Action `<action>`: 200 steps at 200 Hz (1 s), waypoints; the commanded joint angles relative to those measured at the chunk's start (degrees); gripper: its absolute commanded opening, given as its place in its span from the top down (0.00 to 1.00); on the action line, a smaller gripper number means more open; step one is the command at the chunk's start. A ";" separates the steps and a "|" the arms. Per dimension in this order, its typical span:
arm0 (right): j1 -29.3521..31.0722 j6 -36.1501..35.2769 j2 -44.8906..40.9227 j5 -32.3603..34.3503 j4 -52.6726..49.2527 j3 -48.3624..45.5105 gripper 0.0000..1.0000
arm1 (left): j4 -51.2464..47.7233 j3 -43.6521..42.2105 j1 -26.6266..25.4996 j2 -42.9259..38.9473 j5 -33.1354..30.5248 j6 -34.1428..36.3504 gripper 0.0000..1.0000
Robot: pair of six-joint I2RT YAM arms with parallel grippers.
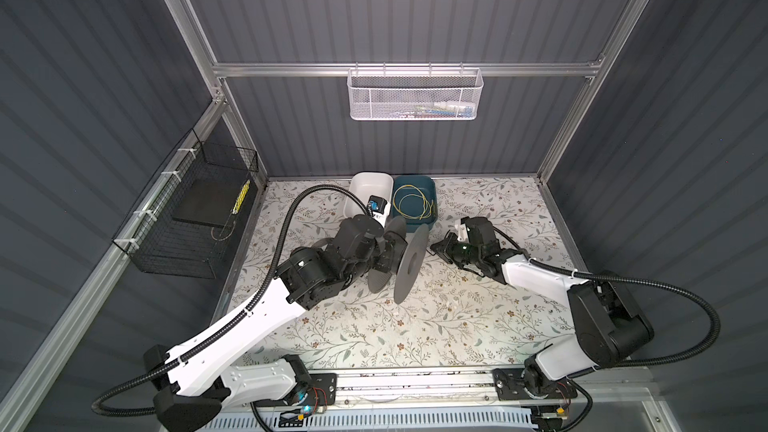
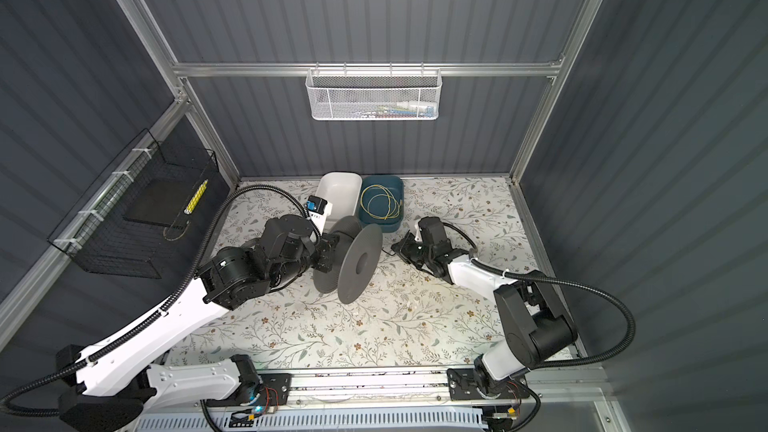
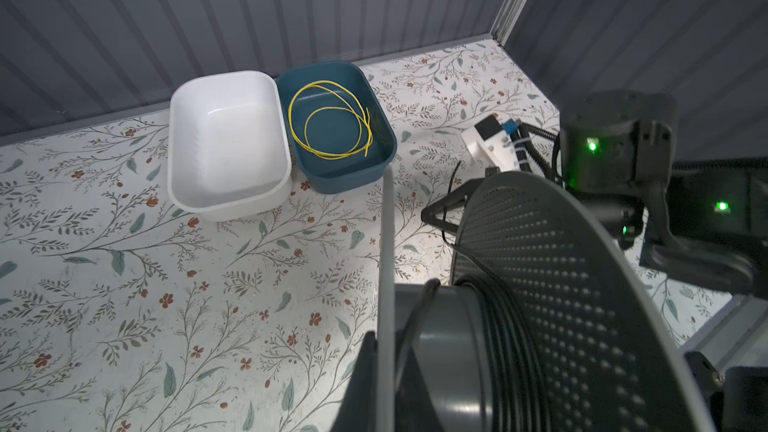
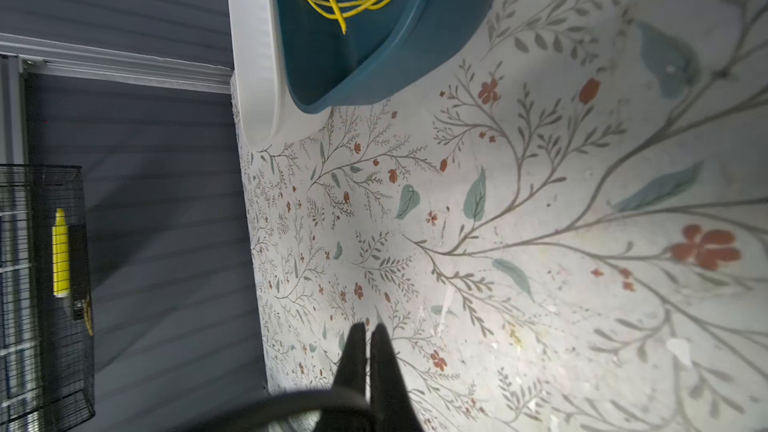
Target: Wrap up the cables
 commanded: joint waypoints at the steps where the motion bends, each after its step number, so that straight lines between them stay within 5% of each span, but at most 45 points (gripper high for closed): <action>1: 0.88 3.93 -1.25 2.80 3.83 -2.49 0.95 | 7.52 6.17 -0.17 0.28 -3.14 -1.28 1.00; 74: 1.61 8.04 -2.50 -0.86 8.79 -7.12 0.80 | 9.75 10.79 -0.19 3.01 -4.15 1.27 1.00; 134: 1.56 7.94 -4.75 -0.91 9.20 -9.33 0.78 | 8.42 13.03 -0.16 4.64 -2.34 2.60 1.00; 158: 1.57 2.35 -9.34 0.30 2.16 -8.97 0.78 | 6.80 14.20 -0.18 4.87 -1.88 2.99 1.00; 200: 2.03 -17.48 -22.40 7.71 -19.04 -7.56 0.80 | 2.56 16.60 -0.13 5.56 -1.53 2.58 1.00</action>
